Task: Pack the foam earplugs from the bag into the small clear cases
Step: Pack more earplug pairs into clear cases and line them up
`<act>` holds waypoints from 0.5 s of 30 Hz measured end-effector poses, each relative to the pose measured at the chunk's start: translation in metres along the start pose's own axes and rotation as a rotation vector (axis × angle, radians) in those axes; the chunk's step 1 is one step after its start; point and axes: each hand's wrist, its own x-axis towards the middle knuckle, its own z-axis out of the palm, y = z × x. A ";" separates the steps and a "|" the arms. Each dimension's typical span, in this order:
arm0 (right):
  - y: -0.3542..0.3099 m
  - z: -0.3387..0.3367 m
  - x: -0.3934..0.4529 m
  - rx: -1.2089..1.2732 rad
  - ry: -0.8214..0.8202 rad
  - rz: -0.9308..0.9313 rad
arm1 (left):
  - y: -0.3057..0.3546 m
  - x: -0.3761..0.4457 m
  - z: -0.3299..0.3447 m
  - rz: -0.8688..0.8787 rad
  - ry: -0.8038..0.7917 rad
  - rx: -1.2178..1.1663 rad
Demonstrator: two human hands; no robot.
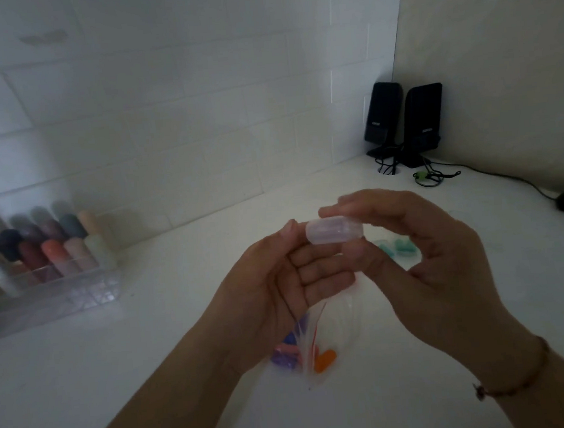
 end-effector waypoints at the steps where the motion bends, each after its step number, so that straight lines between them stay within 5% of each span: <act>1: 0.000 0.001 0.000 0.048 -0.021 0.008 | 0.001 -0.001 0.000 -0.026 -0.043 -0.032; 5: 0.002 0.004 -0.002 0.057 -0.062 -0.018 | 0.001 -0.003 0.001 -0.013 -0.113 -0.051; 15: 0.003 0.001 -0.001 -0.283 0.069 -0.177 | -0.001 0.001 -0.005 0.091 0.038 0.059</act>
